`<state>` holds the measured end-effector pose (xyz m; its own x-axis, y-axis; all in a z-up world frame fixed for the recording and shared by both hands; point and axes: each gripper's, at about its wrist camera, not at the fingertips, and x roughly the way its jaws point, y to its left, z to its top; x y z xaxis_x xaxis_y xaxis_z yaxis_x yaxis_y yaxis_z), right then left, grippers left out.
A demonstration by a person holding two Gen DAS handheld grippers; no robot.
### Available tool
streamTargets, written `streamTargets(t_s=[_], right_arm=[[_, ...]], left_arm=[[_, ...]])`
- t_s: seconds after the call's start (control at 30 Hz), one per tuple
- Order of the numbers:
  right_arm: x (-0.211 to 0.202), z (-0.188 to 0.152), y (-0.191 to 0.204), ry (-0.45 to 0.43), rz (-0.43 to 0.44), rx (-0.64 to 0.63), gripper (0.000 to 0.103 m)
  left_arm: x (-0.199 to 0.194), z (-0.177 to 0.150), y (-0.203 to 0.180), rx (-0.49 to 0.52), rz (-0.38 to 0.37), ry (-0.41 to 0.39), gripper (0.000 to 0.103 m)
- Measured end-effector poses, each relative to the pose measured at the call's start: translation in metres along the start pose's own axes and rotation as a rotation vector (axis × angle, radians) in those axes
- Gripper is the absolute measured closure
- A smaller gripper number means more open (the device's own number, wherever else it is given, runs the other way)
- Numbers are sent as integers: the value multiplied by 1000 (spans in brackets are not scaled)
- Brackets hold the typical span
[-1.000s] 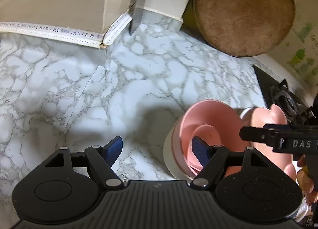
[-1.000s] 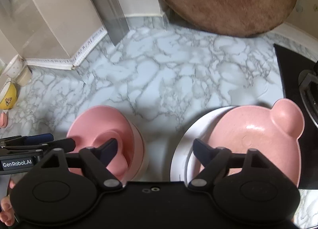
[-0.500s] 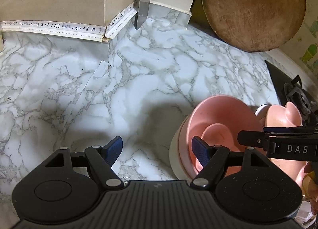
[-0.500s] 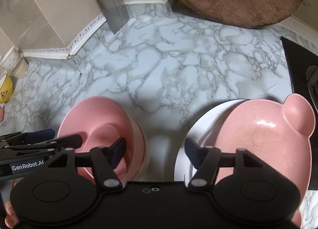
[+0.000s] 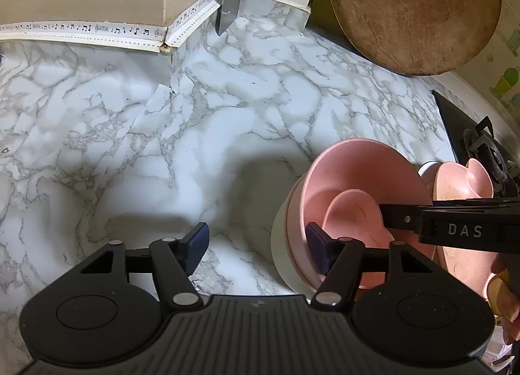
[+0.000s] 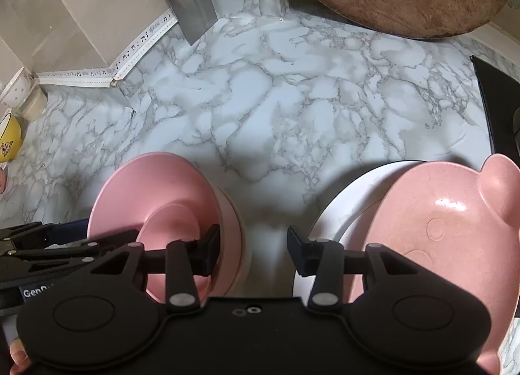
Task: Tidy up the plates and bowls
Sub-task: 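Reach both grippers to the nested cream bowl and close on its rim, then lift the nested bowls with both grippers and carry them over the bear plate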
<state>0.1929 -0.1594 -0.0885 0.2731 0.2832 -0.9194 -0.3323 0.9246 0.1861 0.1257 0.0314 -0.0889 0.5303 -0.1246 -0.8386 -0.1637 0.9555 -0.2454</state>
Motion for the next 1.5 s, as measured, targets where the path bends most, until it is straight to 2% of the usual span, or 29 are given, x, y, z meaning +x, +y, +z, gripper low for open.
streamTargets(t_s=[0.17, 0.33, 0.37, 0.43, 0.53, 1.0, 1.5], right_arm=[[2, -2, 1, 15, 13, 11, 62], [0, -4, 3, 16, 12, 21, 67], [0, -4, 4, 17, 12, 19, 69], [-2, -4, 7, 17, 28, 18, 83], [-3, -6, 11, 6, 12, 5, 86], [-11, -9, 15, -26, 0, 8, 87], [-55, -11, 20, -97, -21, 9, 87]], left_arm=[[-1, 0, -2, -3, -26, 7, 54], [-1, -1, -4, -24, -53, 24, 63], [-2, -1, -4, -24, -55, 24, 66], [-2, -1, -6, -18, -63, 24, 72], [-3, -1, -12, 1, -73, 20, 83], [-8, -5, -17, 34, -44, 1, 85], [-43, 0, -27, 67, -64, -52, 85]])
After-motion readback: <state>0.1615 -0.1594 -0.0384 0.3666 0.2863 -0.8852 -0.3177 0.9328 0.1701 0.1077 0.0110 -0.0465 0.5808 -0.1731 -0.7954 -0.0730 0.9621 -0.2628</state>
